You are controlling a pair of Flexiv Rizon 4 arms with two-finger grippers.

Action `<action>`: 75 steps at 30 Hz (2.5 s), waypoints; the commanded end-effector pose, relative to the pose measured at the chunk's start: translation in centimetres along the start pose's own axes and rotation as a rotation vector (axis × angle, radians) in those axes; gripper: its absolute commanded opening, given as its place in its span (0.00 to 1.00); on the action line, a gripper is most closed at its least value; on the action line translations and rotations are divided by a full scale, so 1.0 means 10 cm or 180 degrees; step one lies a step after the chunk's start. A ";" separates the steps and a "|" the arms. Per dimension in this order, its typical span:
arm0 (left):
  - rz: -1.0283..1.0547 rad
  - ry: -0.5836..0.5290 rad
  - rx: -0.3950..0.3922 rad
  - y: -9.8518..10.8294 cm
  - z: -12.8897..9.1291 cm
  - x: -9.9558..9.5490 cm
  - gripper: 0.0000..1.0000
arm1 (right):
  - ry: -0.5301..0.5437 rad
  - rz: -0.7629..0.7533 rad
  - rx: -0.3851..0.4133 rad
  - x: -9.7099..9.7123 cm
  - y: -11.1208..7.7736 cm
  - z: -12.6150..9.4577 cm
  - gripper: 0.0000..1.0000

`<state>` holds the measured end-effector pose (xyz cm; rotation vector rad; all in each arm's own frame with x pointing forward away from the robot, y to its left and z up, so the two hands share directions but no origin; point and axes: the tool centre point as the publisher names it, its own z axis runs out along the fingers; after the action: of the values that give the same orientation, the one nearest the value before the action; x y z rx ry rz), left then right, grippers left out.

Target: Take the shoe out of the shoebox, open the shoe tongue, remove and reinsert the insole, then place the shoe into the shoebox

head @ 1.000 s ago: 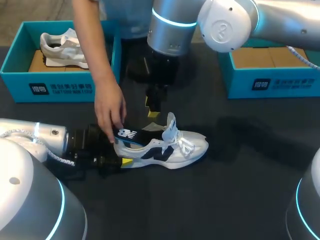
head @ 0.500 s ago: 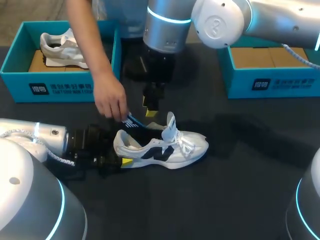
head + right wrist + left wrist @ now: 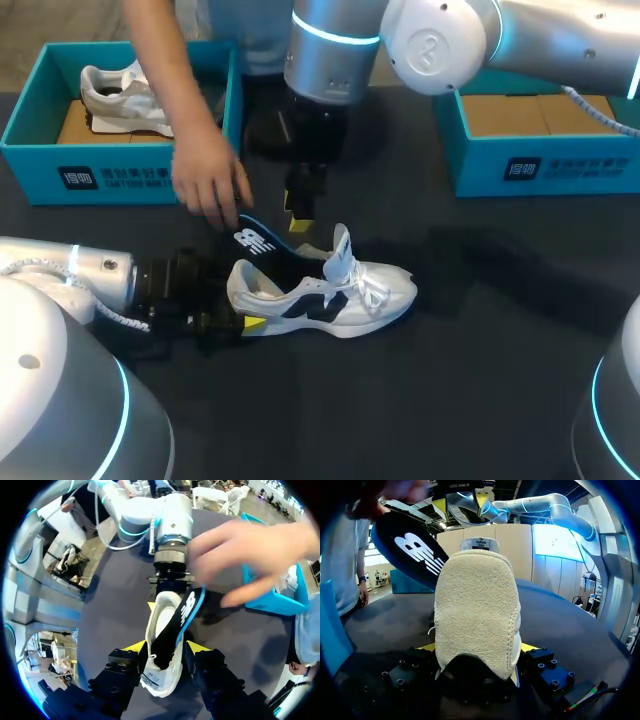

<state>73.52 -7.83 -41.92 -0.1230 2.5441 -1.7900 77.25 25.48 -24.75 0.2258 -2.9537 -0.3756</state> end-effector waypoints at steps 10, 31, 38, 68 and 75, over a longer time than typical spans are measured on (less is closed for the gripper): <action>-0.0001 0.0003 -0.0005 0.03 0.00 -0.01 0.00 | -0.0340 0.0291 -0.0153 0.05 -0.05 0.13 0.50; -0.0001 0.0003 -0.0005 0.03 0.00 -0.01 0.00 | -0.0788 0.0754 -0.0971 -0.02 -0.08 0.41 0.49; -0.0001 0.0003 -0.0005 0.03 0.00 -0.01 0.00 | -0.0768 0.0773 -0.0987 -0.06 -0.07 0.46 0.49; -0.0001 0.0003 -0.0005 0.03 0.00 -0.01 0.00 | -0.0325 0.0637 -0.0182 -0.28 0.08 0.68 0.51; -0.0001 0.0003 -0.0005 0.03 0.00 -0.01 0.00 | -0.0202 0.0610 -0.0152 -0.29 0.09 0.80 0.50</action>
<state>73.52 -7.83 -41.92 -0.1230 2.5441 -1.7900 78.22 28.04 -31.93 -0.0792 -2.9967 -0.4445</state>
